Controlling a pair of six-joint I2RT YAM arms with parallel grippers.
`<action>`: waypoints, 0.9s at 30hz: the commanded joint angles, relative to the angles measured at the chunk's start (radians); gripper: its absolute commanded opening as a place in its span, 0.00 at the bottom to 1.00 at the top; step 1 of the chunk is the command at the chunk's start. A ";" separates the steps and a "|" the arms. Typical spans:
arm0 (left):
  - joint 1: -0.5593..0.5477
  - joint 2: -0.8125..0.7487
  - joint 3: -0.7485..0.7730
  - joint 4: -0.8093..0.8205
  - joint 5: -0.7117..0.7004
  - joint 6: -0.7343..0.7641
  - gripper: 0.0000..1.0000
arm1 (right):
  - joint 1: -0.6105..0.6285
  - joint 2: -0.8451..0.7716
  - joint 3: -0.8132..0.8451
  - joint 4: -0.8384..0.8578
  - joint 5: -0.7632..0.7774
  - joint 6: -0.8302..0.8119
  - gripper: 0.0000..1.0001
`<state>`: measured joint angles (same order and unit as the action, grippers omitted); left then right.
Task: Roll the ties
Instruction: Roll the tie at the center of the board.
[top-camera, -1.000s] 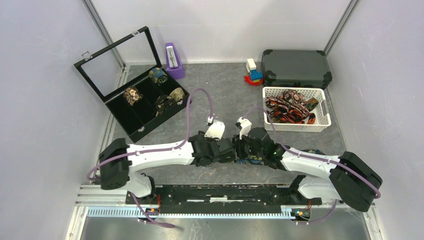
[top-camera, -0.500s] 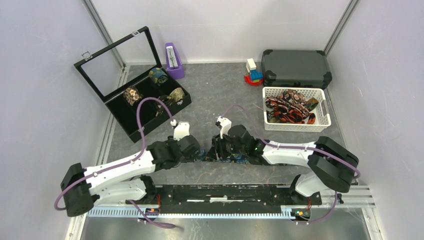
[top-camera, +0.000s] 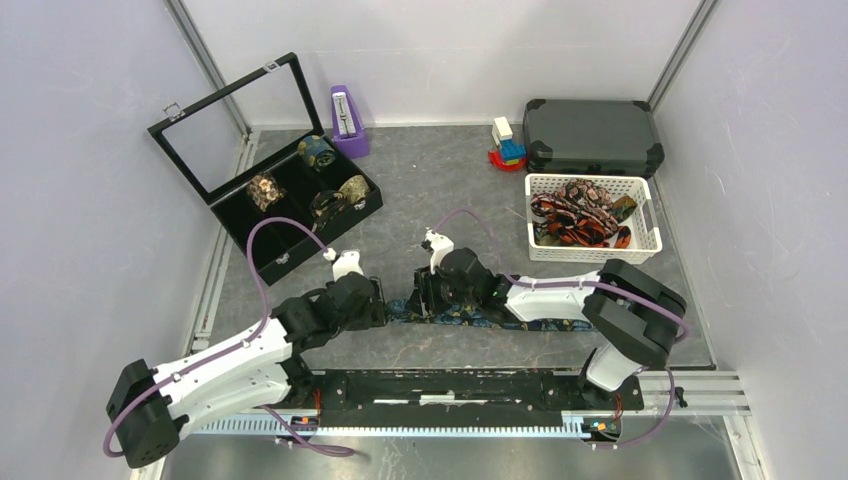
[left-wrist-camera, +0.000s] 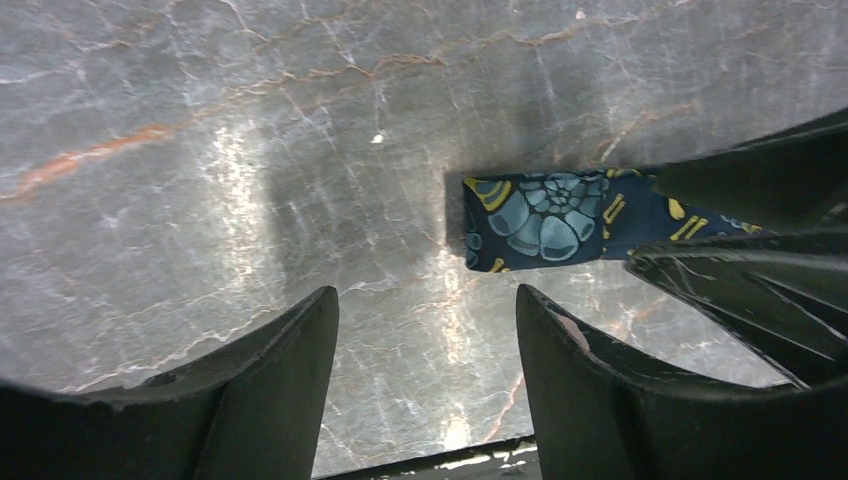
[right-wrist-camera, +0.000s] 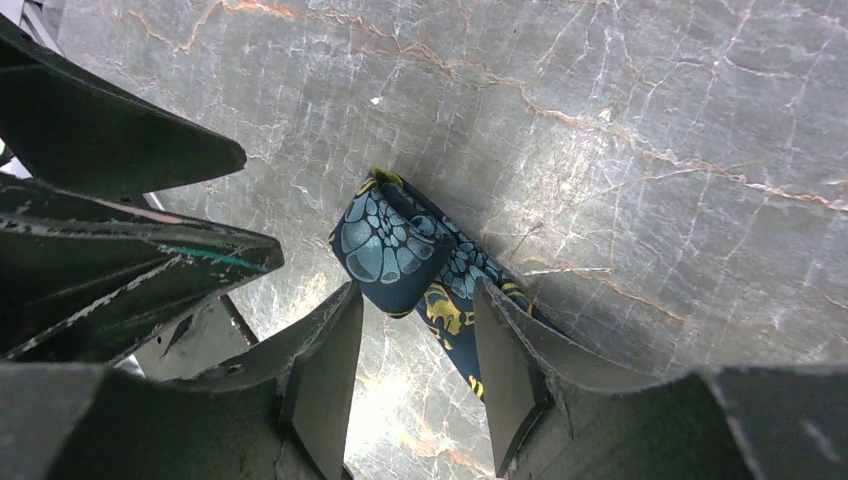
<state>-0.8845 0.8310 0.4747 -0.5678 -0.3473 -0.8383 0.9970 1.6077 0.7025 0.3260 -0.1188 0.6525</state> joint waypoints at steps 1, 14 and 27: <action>0.019 -0.023 -0.029 0.117 0.084 0.042 0.74 | 0.011 0.034 0.057 0.049 0.010 0.025 0.51; 0.041 -0.029 -0.075 0.167 0.120 0.039 0.73 | 0.015 0.078 0.067 0.058 0.019 0.036 0.36; 0.056 -0.045 -0.103 0.217 0.130 0.038 0.73 | 0.015 0.075 0.023 0.074 0.024 0.041 0.23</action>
<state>-0.8398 0.7998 0.3805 -0.4053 -0.2287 -0.8303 1.0061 1.6825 0.7383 0.3550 -0.1108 0.6876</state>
